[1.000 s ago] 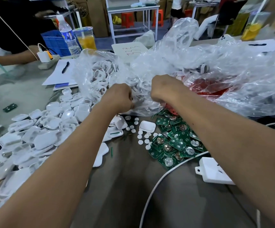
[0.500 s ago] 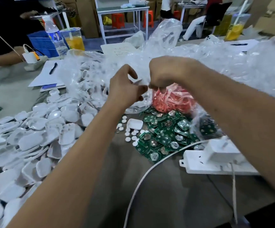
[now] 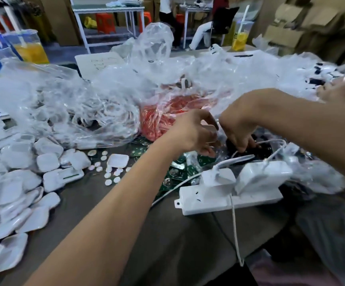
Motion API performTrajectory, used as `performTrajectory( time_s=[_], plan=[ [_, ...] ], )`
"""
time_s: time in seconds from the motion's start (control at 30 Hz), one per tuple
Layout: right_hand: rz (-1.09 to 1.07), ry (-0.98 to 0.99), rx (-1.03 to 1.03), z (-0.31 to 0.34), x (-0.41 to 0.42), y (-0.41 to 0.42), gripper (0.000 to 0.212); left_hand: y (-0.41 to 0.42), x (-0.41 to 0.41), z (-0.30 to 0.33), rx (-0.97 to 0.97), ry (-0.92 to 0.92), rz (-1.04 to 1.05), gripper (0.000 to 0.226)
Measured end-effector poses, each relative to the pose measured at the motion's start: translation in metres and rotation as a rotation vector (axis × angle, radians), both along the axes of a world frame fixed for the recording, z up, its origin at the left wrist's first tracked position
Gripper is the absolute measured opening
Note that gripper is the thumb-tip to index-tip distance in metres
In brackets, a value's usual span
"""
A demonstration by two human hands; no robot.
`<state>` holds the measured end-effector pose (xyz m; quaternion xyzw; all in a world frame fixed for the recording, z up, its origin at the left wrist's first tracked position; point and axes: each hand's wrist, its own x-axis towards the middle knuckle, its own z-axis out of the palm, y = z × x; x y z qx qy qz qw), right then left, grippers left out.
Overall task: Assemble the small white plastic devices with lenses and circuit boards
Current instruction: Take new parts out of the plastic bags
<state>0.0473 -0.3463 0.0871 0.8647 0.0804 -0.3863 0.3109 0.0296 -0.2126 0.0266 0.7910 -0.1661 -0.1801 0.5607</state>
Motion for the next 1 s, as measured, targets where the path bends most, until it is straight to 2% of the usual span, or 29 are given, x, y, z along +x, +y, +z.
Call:
performTrajectory(
  time_s=[0.1, 0.2, 0.33, 0.4, 0.5, 0.6, 0.7, 0.77, 0.9, 1.0],
  plan=[
    [-0.079, -0.095, 0.105, -0.014, 0.004, -0.011, 0.019, -0.008, -0.002, 0.0, 0.069, -0.053, -0.048, 0.023],
    [-0.059, -0.186, 0.197, -0.026, 0.012, -0.021, 0.019, -0.008, -0.001, -0.001, 0.206, -0.151, -0.073, 0.027],
    [-0.063, -0.218, 0.218, -0.037, 0.02, -0.024, 0.017, -0.007, 0.0, 0.0, 0.435, -0.364, -0.146, 0.011],
    [-0.085, -0.211, 0.199, -0.039, 0.022, -0.023, 0.016, -0.005, 0.0, 0.0, 0.518, -0.448, -0.19, 0.016],
    [-0.06, -0.207, 0.19, -0.041, 0.02, -0.023, 0.02, -0.003, 0.0, 0.0, 0.55, -0.506, -0.226, 0.024],
    [-0.05, -0.206, 0.147, -0.039, 0.016, -0.016, 0.008, -0.003, 0.001, 0.001, 0.589, -0.542, -0.229, 0.025],
    [0.04, -0.239, 0.063, -0.033, 0.015, -0.006, 0.019, -0.005, 0.0, 0.004, 0.655, -0.559, -0.252, 0.027],
    [0.083, -0.279, 0.052, -0.032, 0.017, -0.003, 0.014, -0.005, 0.001, 0.006, 0.716, -0.579, -0.234, 0.033],
    [-0.064, -0.254, 0.122, -0.033, 0.018, -0.014, 0.026, -0.002, -0.001, 0.012, 0.759, -0.635, -0.195, 0.055],
    [-0.019, -0.278, 0.251, -0.029, 0.018, -0.022, 0.021, -0.001, -0.003, 0.017, 0.818, -0.628, -0.167, 0.055]
  ],
)
